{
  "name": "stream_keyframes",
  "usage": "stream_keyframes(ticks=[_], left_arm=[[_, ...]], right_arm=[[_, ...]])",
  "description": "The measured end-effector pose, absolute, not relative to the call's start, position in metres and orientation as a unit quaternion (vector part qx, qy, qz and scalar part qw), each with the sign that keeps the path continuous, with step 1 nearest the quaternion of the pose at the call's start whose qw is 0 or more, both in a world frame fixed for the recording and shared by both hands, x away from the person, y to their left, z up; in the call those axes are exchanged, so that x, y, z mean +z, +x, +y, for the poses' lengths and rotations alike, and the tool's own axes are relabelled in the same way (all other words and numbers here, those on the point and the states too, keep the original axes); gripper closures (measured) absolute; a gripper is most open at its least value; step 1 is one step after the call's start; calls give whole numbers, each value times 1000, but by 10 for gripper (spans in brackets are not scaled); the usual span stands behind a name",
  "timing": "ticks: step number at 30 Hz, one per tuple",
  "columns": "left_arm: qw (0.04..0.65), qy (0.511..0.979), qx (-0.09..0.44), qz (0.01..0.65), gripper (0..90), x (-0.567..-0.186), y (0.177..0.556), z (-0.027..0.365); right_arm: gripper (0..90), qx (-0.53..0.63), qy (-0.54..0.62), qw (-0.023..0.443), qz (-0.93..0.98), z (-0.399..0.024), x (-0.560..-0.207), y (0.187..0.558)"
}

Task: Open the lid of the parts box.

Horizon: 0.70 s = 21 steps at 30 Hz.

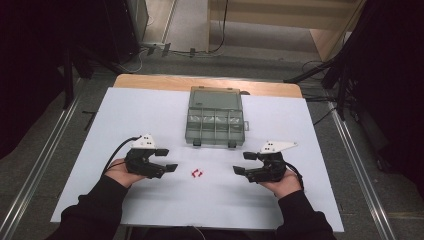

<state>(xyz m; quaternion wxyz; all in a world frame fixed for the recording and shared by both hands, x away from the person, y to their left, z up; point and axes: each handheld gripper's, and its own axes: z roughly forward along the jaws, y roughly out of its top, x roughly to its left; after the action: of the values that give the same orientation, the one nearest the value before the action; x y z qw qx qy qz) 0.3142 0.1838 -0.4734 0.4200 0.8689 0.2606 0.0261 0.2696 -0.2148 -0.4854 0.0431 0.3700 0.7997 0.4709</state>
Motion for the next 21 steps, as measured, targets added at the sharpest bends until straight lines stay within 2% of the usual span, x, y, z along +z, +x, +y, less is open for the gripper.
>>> stream_keyframes(ticks=[17,21], left_arm=[[417,870,27,264,307,-477,299,198],[415,869,29,267,307,-478,296,201]], right_arm=[[250,465,350,47,812,-204,-487,269],[273,467,345,40,813,-202,-487,272]])
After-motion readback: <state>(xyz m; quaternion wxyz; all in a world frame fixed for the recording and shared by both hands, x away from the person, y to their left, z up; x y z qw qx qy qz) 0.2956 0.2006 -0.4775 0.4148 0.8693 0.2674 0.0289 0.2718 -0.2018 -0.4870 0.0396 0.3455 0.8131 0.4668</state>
